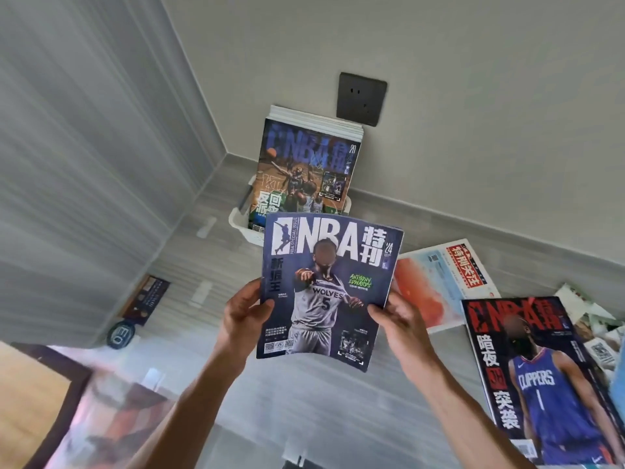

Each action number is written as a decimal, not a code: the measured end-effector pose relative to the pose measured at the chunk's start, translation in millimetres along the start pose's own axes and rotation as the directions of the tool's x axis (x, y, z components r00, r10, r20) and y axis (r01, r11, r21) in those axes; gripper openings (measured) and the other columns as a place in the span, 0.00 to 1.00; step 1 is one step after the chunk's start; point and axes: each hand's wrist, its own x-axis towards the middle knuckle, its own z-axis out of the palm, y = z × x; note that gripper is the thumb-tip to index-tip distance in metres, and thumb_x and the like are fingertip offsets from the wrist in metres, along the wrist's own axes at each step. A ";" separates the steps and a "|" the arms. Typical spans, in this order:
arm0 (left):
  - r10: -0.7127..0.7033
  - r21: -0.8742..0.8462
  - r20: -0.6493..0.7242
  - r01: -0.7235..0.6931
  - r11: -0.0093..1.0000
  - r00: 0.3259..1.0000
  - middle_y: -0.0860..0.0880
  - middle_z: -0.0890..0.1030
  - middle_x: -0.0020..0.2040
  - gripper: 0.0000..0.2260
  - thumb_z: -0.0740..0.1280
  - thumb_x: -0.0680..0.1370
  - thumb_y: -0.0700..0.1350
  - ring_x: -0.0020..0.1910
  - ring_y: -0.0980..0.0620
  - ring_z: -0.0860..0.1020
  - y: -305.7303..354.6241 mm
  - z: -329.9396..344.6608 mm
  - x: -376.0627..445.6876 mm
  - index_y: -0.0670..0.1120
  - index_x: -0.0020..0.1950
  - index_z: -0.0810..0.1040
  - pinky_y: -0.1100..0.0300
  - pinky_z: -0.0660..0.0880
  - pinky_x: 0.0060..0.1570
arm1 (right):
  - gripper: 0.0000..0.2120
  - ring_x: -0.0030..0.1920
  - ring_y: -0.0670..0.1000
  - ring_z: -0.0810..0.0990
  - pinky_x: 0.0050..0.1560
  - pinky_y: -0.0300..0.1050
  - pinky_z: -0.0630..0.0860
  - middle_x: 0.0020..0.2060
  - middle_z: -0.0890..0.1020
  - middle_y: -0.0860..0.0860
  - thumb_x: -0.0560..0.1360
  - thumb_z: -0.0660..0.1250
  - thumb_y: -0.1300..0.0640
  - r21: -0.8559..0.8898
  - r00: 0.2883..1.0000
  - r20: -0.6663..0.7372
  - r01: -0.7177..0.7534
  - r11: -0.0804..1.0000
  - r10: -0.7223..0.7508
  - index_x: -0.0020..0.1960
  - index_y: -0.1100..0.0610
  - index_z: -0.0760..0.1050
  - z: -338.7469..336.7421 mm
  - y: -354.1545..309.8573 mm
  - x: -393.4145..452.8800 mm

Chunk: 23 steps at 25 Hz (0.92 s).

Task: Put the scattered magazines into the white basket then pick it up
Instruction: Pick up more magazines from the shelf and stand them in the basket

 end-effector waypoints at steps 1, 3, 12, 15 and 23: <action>0.014 0.018 -0.059 -0.013 1.000 0.998 0.52 0.87 0.47 0.22 0.60 0.76 0.24 0.44 0.55 0.84 -3.0 0.0 4.1 0.49 0.54 0.82 0.61 0.80 0.43 | 0.15 0.51 0.51 0.84 0.54 0.40 0.79 0.50 0.87 0.50 0.77 0.65 0.71 -0.018 0.999 -0.006 0.045 0.999 -0.045 0.56 0.55 0.81 5.3 2.0 0.0; 0.047 0.087 -0.145 -0.035 0.996 0.988 0.56 0.87 0.43 0.23 0.62 0.76 0.25 0.41 0.59 0.83 -10.8 -3.5 12.8 0.52 0.49 0.83 0.67 0.78 0.40 | 0.10 0.46 0.50 0.83 0.50 0.42 0.79 0.47 0.87 0.56 0.77 0.65 0.71 -0.040 0.995 -0.047 0.087 0.995 -0.089 0.53 0.60 0.80 12.3 10.1 2.0; 0.216 0.239 -0.154 -0.175 0.955 0.964 0.59 0.85 0.37 0.24 0.66 0.73 0.25 0.36 0.61 0.80 43.3 -12.1 55.0 0.56 0.42 0.84 0.68 0.75 0.38 | 0.10 0.46 0.49 0.84 0.50 0.42 0.81 0.46 0.88 0.52 0.77 0.67 0.69 -0.028 0.981 -0.058 0.186 0.982 -0.187 0.50 0.57 0.82 36.4 -40.9 28.4; 0.313 0.045 -0.187 -0.310 0.950 0.931 0.56 0.85 0.35 0.20 0.64 0.71 0.20 0.34 0.59 0.81 113.7 -11.3 113.1 0.46 0.43 0.82 0.64 0.79 0.36 | 0.11 0.42 0.45 0.84 0.45 0.39 0.80 0.43 0.88 0.49 0.75 0.68 0.69 0.036 0.951 -0.129 0.288 0.957 -0.281 0.46 0.54 0.83 57.5 -105.6 77.0; 0.144 0.285 -0.191 -0.085 0.955 0.971 0.39 0.85 0.48 0.18 0.64 0.75 0.26 0.44 0.44 0.81 106.1 -18.7 237.5 0.49 0.39 0.82 0.40 0.80 0.52 | 0.16 0.41 0.47 0.81 0.48 0.41 0.78 0.41 0.85 0.45 0.74 0.67 0.71 -0.052 0.960 -0.250 0.116 0.992 -0.125 0.51 0.51 0.82 93.3 -101.9 197.9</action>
